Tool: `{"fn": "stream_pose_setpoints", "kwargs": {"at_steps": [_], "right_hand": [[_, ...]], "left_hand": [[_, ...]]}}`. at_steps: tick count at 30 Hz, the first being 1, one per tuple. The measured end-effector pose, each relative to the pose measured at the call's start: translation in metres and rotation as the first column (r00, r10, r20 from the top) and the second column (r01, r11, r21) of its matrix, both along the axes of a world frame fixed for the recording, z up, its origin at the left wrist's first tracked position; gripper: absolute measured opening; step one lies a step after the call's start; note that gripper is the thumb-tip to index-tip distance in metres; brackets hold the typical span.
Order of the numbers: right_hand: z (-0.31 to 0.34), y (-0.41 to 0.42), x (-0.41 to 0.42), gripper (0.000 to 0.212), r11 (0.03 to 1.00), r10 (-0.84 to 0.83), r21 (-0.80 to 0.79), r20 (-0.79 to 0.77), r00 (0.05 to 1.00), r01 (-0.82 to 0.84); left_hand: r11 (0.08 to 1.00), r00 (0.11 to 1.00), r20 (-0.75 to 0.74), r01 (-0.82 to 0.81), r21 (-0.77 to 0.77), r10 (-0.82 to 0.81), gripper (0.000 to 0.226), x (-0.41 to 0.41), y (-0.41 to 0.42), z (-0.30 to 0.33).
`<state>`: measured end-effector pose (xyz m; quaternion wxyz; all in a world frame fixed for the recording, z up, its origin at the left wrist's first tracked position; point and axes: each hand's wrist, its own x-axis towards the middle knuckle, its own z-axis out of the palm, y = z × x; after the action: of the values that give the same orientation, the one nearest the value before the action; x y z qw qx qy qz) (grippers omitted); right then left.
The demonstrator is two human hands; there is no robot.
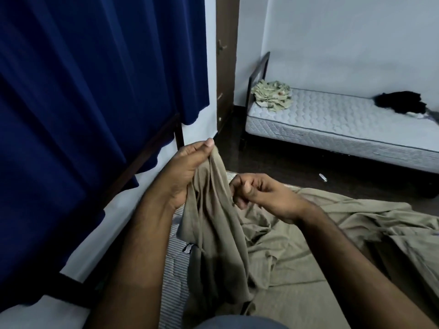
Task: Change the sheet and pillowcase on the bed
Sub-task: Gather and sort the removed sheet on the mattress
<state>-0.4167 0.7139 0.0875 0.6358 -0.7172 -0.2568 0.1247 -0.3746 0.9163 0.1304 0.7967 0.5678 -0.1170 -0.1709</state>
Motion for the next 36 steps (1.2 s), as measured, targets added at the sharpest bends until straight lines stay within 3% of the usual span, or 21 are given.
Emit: {"fn": "stream_pose_setpoints", "kwargs": {"at_steps": [3, 7, 11, 16, 17, 21, 24, 26, 29, 32, 34, 36], "right_hand": [[0.002, 0.010, 0.007, 0.018, 0.991, -0.134, 0.010, 0.148, 0.980, 0.134], [0.006, 0.023, 0.018, 0.019, 0.973, -0.231, 0.060, 0.182, 0.956, 0.224], [-0.001, 0.030, 0.023, 0.015, 0.980, -0.195, 0.080, 0.175, 0.965, 0.184], [-0.006, 0.033, 0.022, 0.055, 0.980, -0.134, 0.157, 0.090, 0.987, 0.119], [-0.008, 0.033, 0.024, 0.056, 0.978, -0.134, 0.173, 0.073, 0.988, 0.119], [-0.014, 0.033, 0.027, 0.024, 0.984, -0.113, 0.146, 0.075, 0.991, 0.102], [-0.019, 0.037, 0.027, 0.025, 0.981, -0.118, 0.162, 0.064, 0.991, 0.106], [-0.020, 0.038, 0.032, 0.027, 0.960, -0.229, 0.179, 0.067, 0.971, 0.214], [-0.009, 0.036, 0.041, 0.033, 0.885, -0.438, 0.216, 0.088, 0.895, 0.412], [0.015, 0.032, 0.046, 0.032, 0.881, -0.456, 0.235, 0.195, 0.868, 0.410], [0.028, 0.030, 0.048, 0.027, 0.915, -0.393, 0.207, 0.268, 0.880, 0.346], [0.033, 0.027, 0.049, 0.021, 0.942, -0.315, 0.203, 0.272, 0.909, 0.266]], "left_hand": [[0.981, 0.987, 0.136, -0.103, 0.163, 0.081, 0.034, -0.005, -0.003, -0.001], [0.900, 0.922, 0.373, -0.249, 0.357, 0.107, 0.041, -0.012, -0.008, 0.001], [0.841, 0.888, 0.456, -0.290, 0.458, 0.058, 0.040, -0.012, -0.007, 0.005], [0.896, 0.936, 0.329, -0.249, 0.368, 0.125, 0.037, -0.016, -0.001, 0.010], [0.917, 0.950, 0.288, -0.219, 0.333, 0.122, 0.037, -0.017, 0.001, 0.010], [0.967, 0.973, 0.122, -0.211, 0.140, 0.194, 0.033, -0.020, 0.003, 0.013], [0.961, 0.962, 0.059, -0.268, 0.062, 0.265, 0.030, -0.016, 0.006, 0.010], [0.956, 0.957, 0.004, -0.291, 0.021, 0.291, 0.026, -0.016, 0.008, 0.007], [0.940, 0.943, -0.007, -0.330, 0.083, 0.332, 0.030, -0.021, 0.005, 0.005], [0.934, 0.953, 0.067, -0.303, 0.188, 0.295, 0.039, -0.028, 0.005, 0.009], [0.940, 0.988, 0.092, -0.144, 0.308, 0.121, 0.038, -0.030, 0.010, 0.012], [0.878, 0.992, 0.088, 0.041, 0.477, -0.094, 0.038, -0.034, 0.011, 0.015]]}}
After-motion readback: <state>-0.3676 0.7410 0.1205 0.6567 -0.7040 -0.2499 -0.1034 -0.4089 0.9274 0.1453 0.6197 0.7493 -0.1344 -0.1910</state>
